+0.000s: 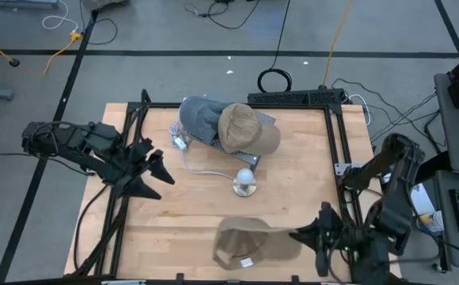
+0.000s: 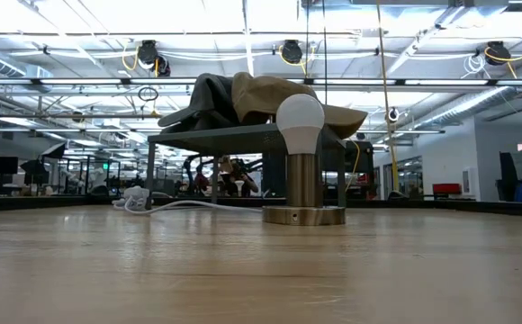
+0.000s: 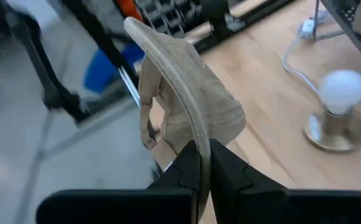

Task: Pick & Place hat
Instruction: Stack the brown cap on top of the brown cap on the shelf

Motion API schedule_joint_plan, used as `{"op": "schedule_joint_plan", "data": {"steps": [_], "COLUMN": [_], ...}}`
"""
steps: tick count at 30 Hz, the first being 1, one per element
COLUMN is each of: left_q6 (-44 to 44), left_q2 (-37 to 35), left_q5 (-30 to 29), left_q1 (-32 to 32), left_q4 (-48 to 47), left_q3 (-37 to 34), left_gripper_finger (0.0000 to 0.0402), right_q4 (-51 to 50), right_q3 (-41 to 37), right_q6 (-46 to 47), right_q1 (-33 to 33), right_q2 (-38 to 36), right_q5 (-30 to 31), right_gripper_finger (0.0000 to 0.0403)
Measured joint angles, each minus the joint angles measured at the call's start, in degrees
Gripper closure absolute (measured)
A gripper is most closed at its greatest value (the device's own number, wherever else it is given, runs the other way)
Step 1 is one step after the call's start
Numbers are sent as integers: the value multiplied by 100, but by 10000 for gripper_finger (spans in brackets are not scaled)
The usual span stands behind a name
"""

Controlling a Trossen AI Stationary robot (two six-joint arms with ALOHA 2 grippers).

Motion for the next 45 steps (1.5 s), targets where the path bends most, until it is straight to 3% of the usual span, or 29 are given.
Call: {"op": "schedule_joint_plan", "data": {"steps": [8, 12, 19, 23, 30, 36, 42, 45], "left_q6": [1476, 2438, 4717, 6179, 8343, 10789, 13563, 14438], "left_q2": [0, 0, -22, -39, -37, -39, 28, 92], "left_q5": [99, -268, -1828, -2842, -4496, -5355, -5226, -5009], "left_q1": [0, 0, 0, 0, 0, 1, 0, 0], "left_q4": [4, 4, 0, 90, 1173, 2648, 3844, 4161], "left_q3": [0, 0, 0, 0, 0, 0, 0, 0], "left_gripper_finger": [53, 53, 53, 53, 53, 53, 53, 53], "right_q4": [1561, 2376, 3310, 4030, 6859, 8112, 7923, 7785], "right_q3": [0, 0, 0, 0, 0, 0, 0, 0], "right_q6": [-462, -602, -741, -1355, -3258, -3536, -2223, -1589], "right_q1": [-715, -1147, -1676, -1761, -2024, -2489, -2970, -3121], "right_q2": [-275, -442, -767, -966, -1137, -1133, -1083, -1016], "right_q5": [-40, -192, -634, -451, -358, -1544, -2967, -3514], "right_gripper_finger": [397, 395, 394, 398, 397, 396, 395, 395]}}
